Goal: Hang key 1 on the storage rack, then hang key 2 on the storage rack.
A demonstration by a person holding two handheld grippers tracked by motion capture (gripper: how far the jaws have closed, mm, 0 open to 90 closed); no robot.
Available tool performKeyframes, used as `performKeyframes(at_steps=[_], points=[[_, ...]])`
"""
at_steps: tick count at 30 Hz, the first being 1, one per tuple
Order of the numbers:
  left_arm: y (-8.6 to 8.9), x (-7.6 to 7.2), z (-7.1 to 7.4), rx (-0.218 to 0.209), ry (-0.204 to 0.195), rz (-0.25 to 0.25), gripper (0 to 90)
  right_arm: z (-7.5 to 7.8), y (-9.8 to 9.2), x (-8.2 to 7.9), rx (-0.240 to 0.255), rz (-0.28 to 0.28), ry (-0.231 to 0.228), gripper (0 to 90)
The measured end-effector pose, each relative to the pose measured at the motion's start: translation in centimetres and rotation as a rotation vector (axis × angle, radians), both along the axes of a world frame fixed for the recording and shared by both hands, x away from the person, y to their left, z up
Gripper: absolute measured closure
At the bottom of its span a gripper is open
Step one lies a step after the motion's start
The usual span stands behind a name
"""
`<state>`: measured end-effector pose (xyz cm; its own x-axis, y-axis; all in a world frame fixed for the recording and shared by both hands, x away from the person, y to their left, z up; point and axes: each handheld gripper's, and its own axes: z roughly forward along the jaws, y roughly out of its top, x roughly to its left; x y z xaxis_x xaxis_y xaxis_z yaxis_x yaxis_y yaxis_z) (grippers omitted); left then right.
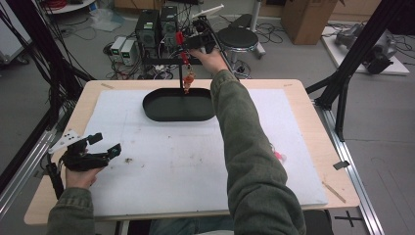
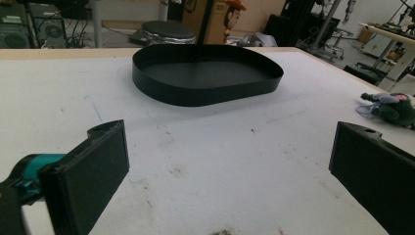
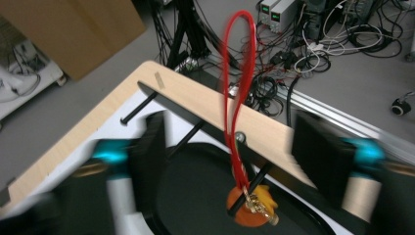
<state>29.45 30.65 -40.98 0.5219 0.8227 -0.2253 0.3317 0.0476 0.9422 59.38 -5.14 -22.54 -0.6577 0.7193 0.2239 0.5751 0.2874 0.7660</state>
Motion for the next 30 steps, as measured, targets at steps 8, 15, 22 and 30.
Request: performKeyframes(at_steps=[8,15,22,30], points=[[-0.1,0.0,0.0,0.008,0.002,-0.001,1.8,0.2,-0.9,-1.9,0.017,0.083,-0.061,0.6],[-0.3,0.0,-0.1,0.017,0.013,-0.009,1.8,0.1,-2.5,-3.2,0.036,0.086,-0.08,0.6],[-0.3,-0.1,0.0,0.016,0.008,-0.003,1.8,-0.2,-3.9,-5.0,0.025,0.099,-0.09,0.6],[-0.3,0.0,-0.1,0.027,0.011,-0.009,1.8,-0.2,-5.6,-7.4,0.03,0.134,-0.123,0.6]])
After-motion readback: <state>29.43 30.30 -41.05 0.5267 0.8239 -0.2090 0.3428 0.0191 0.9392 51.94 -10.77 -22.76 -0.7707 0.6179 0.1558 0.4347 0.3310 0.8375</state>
